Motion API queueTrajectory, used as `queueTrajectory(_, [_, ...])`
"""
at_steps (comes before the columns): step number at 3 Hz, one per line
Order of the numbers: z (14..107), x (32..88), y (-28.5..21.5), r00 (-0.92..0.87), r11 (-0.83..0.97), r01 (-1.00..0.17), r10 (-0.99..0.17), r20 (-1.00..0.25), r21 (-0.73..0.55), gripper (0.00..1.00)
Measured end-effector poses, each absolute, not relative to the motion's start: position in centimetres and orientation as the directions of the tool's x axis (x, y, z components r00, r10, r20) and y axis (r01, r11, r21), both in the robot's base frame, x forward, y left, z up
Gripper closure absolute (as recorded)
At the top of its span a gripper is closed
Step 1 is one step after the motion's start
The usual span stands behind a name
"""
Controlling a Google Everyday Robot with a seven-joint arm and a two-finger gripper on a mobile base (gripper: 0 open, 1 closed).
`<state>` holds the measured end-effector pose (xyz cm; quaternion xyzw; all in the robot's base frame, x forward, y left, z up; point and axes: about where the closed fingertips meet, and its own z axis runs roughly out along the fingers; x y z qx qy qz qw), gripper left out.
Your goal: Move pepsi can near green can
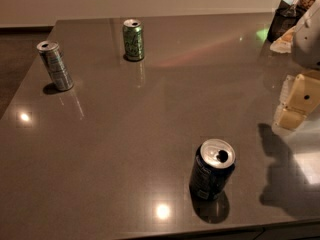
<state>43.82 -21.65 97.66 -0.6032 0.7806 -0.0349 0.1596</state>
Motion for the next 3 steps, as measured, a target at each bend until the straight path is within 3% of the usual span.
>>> queueTrajectory(2, [97.5, 42.3, -20.5, -0.188, 0.243, -0.938, -0.956, -0.227, -0.246, 0.0])
queueTrajectory(3, [96.4, 40.3, -18.9, -0.131, 0.2, -0.956, -0.946, -0.296, -0.216, 0.0])
